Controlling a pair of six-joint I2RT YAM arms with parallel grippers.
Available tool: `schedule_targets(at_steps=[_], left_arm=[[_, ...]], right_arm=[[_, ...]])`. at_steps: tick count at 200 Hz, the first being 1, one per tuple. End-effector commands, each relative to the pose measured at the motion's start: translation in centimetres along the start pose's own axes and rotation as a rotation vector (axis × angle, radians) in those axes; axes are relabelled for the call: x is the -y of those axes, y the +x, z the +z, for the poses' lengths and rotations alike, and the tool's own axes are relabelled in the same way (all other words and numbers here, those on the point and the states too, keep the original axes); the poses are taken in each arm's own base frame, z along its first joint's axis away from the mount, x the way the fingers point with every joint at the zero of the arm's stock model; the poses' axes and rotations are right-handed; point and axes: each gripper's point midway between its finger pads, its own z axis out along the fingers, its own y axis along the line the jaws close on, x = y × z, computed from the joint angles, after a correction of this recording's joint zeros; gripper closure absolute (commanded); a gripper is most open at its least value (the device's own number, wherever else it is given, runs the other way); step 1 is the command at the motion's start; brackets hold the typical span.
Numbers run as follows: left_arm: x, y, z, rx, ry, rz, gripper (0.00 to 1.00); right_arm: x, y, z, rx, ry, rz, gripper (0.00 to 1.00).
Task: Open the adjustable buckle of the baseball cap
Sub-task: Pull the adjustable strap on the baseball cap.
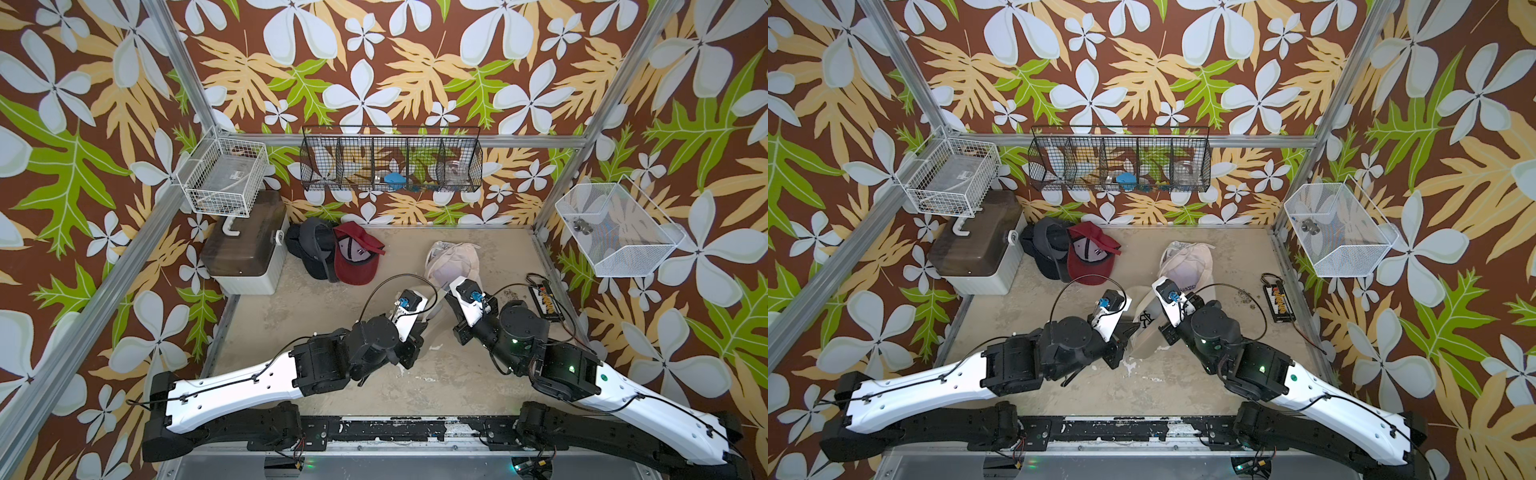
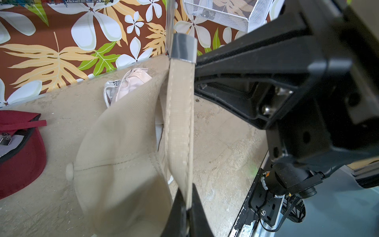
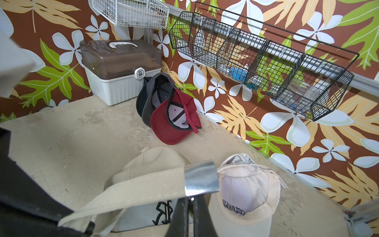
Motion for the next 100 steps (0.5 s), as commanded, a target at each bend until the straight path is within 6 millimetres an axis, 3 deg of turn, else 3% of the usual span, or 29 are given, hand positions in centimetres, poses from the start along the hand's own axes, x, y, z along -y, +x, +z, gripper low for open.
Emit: schedule_targets(at_steps=[1,76,100], left_arm=[[-0.2,-0.2,-0.1,0.014,-0.012,-0.002,0.94],[-1.2,-0.1,-0.9,0.034,-0.044,-0.012,0.95],[-2.2,-0.9,-1.9,0.068,-0.082,-0.018,0.95]], right_arm=[[0.5,-0.8,-0.1,0.031,0.019,0.032,1.00],[0.6,-0.8,-0.2,0.031,0.021,0.049,1.00],[-1.0,-1.8,0.4,0.053,-0.060,0.063,1.00]])
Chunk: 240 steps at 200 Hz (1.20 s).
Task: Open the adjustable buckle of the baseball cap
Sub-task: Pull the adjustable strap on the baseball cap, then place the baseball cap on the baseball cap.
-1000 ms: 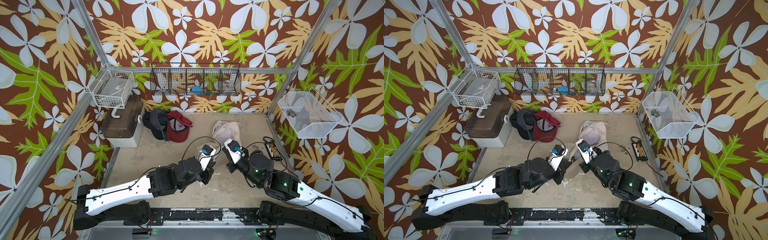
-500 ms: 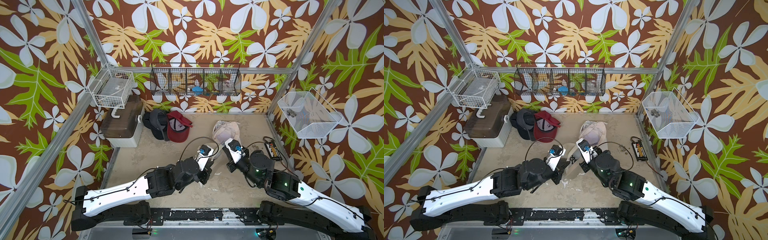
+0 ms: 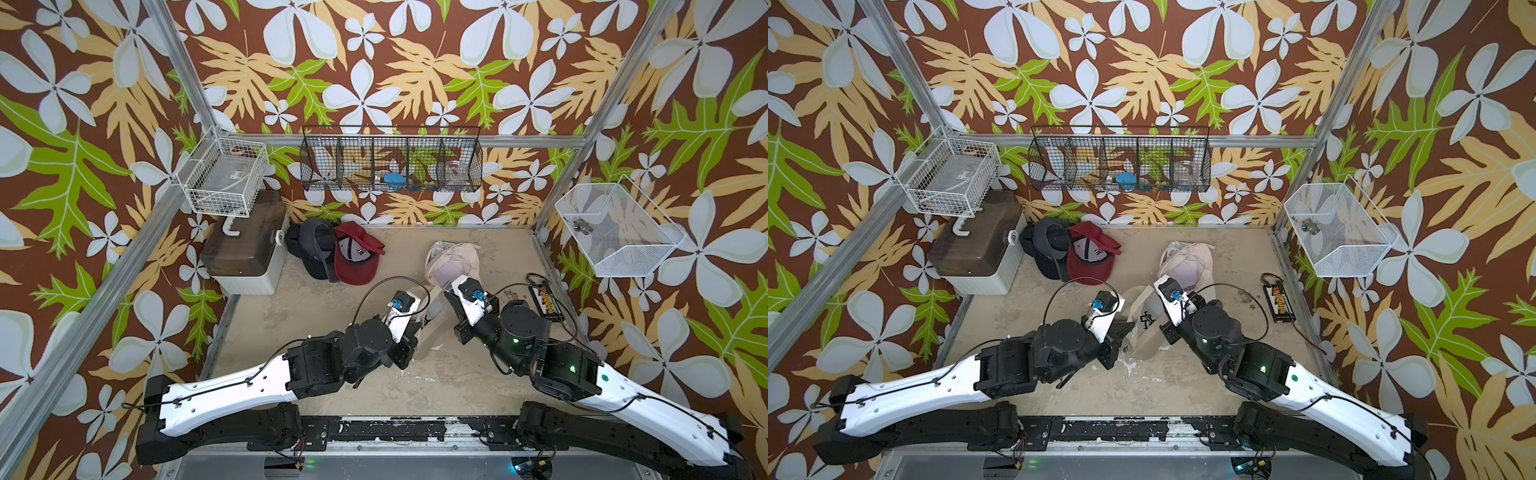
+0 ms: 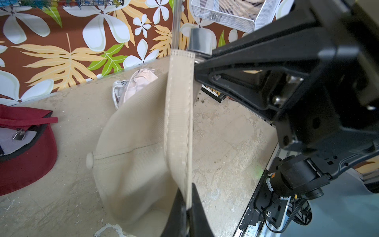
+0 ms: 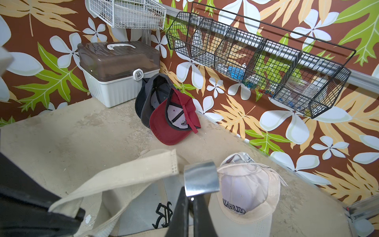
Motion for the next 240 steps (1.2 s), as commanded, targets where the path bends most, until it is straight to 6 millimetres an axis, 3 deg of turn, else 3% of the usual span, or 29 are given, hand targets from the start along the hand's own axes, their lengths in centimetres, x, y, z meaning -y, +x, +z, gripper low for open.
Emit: schedule_targets(at_steps=[1,28,68,89,111,154,196,240], left_arm=[[-1.0,-1.0,-0.8,0.041,-0.045,-0.009,0.95],[-2.8,-2.6,-3.0,0.093,-0.116,-0.009,0.95],[-6.6,-6.6,-8.5,0.234,-0.249,-0.063,0.95],[-7.9,-7.7,-10.9,0.294,-0.276,-0.103,0.95],[-8.7,-7.8,-12.1,0.318,-0.282,-0.124,0.94],[-9.5,-7.3,-13.0,0.313,-0.306,-0.136,0.95],[-10.1,-6.6,-13.5,0.316,-0.313,-0.144,0.95],[-10.2,-5.2,-12.7,0.280,-0.329,-0.132,0.95]], right_arm=[[-1.3,-1.8,0.4,0.052,-0.067,0.038,1.00],[-3.4,-4.4,1.7,0.064,-0.161,0.039,1.00],[-5.7,-8.1,3.0,0.133,-0.257,0.062,1.00],[-6.6,-8.8,3.8,0.138,-0.291,0.061,1.00],[-7.3,-9.3,4.3,0.143,-0.315,0.069,1.00],[-7.9,-8.8,4.9,0.135,-0.331,0.101,1.00],[-8.0,-6.5,5.3,0.086,-0.315,0.103,1.00],[-7.8,-4.2,5.0,0.047,-0.302,0.106,1.00]])
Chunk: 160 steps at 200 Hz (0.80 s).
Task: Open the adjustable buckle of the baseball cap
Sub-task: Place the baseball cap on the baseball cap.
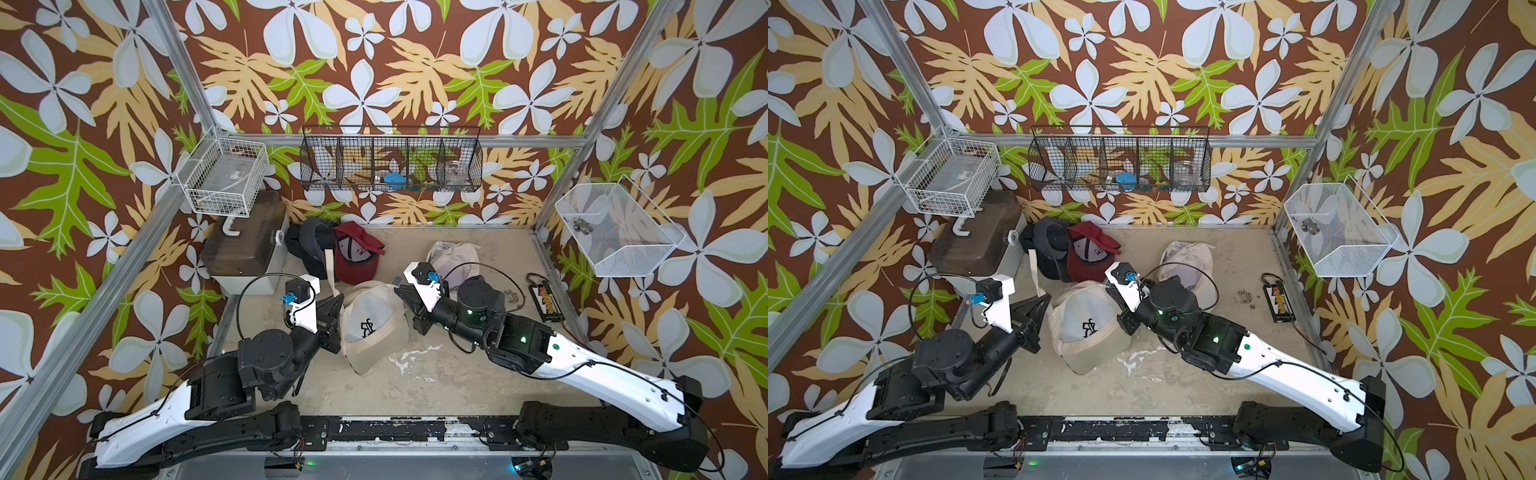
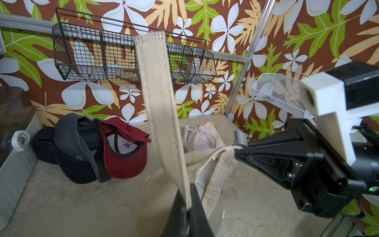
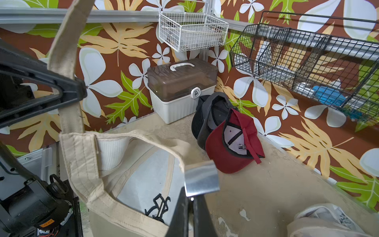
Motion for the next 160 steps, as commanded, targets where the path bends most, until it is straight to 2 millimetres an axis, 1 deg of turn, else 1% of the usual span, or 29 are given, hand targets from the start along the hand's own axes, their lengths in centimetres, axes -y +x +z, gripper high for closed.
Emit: schedule_targets(at_steps=[1,41,68,93,131,160], left_arm=[[-0.1,0.6,0.2,-0.009,-0.012,-0.006,0.95],[0.4,2.0,1.1,-0.037,-0.017,0.024,0.95],[1.1,2.1,1.6,-0.037,-0.007,0.034,0.95],[1.5,2.4,1.9,-0.048,0.004,0.034,0.94],[2.0,3.6,2.3,-0.068,0.019,0.036,0.94],[2.3,3.9,2.7,-0.074,0.022,0.042,0.95]], right_arm=[[0.4,-0.1,-0.4,0.024,0.022,0.023,1.00],[0.6,1.6,-0.9,0.002,0.031,0.034,1.00],[0.8,2.7,-1.3,-0.020,0.039,0.038,1.00],[0.8,3.3,-1.8,-0.021,0.039,0.049,1.00],[1.0,3.9,-2.3,-0.034,0.045,0.056,1.00],[1.3,4.3,-2.8,-0.041,0.057,0.071,1.00]])
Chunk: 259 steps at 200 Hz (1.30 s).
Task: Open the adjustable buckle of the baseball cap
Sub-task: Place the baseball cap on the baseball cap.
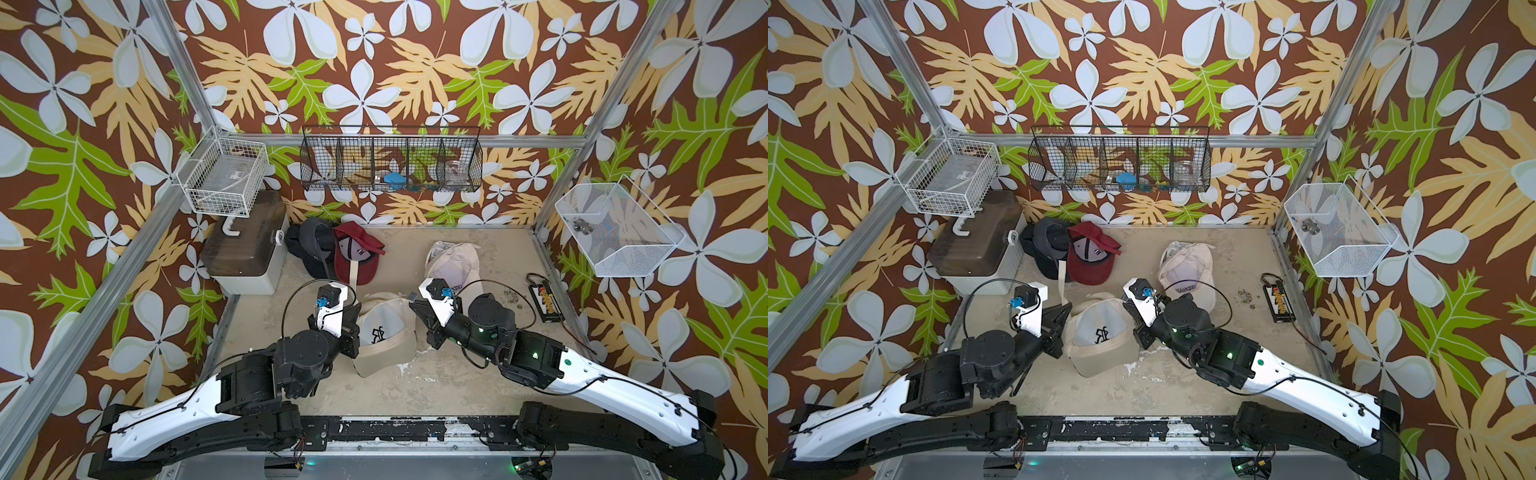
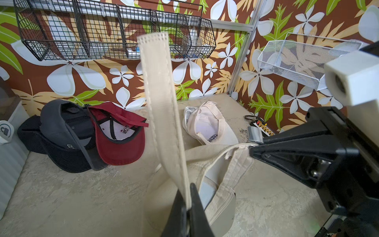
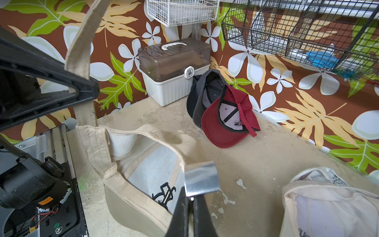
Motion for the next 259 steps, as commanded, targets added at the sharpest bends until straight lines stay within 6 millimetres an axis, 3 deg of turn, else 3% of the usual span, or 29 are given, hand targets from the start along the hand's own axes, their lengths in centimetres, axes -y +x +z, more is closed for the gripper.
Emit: schedule_targets(at_steps=[1,48,68,142,259], left_arm=[[0.6,-0.4,0.2,0.017,0.019,-0.020,0.95],[0.9,0.3,1.1,0.001,0.028,-0.009,0.95],[1.1,0.8,1.5,-0.015,0.042,-0.004,1.00],[0.2,2.6,3.2,-0.053,0.031,-0.010,1.00],[-0.4,2.7,5.3,-0.068,0.018,-0.021,1.00]], right_arm=[[0.3,-0.1,-0.4,0.007,0.014,0.024,1.00],[0.7,1.1,-0.7,-0.008,0.030,0.038,1.00],[0.8,2.1,-0.6,-0.028,0.039,0.035,1.00],[1.8,5.0,-0.8,-0.072,0.091,0.043,1.00],[2.6,9.5,-0.7,-0.151,0.140,0.058,1.00]])
